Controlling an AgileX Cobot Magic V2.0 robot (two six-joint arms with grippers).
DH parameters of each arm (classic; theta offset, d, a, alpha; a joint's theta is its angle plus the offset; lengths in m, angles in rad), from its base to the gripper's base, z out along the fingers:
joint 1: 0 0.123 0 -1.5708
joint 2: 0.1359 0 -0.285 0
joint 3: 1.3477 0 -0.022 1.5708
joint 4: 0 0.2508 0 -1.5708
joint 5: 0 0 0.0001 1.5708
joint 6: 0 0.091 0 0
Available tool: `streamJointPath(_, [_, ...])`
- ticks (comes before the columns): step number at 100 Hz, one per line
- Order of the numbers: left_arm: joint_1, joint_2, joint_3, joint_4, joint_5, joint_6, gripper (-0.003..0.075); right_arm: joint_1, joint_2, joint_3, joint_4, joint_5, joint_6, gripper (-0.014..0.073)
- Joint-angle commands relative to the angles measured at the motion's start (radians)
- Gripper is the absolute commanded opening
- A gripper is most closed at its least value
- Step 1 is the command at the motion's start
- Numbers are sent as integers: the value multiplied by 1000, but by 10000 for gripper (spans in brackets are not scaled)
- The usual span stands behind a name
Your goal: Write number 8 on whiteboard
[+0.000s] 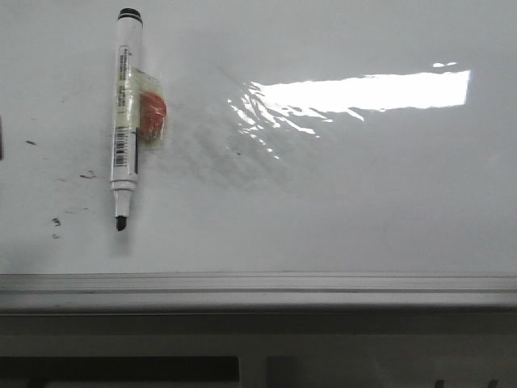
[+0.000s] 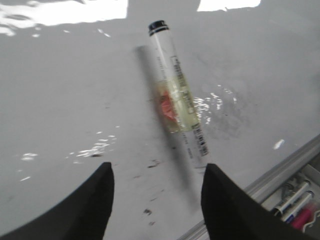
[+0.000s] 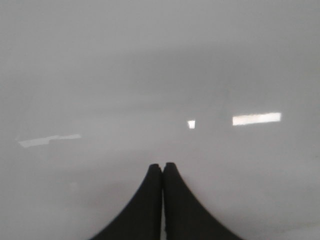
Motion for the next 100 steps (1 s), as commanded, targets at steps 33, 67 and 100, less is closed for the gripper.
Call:
streamJointPath(33, [-89, 356, -159, -45, -233, -9, 356, -4, 16, -37, 6, -46, -2, -63])
streamJointPath(67, [-85, 369, -159, -116, -198, -1, 182, 103, 16, -37, 6, -31, -2, -63])
streamJointPath(100, [-85, 369, -159, -77, -149, -1, -20, 319, 42, -54, 6, 38, -2, -63])
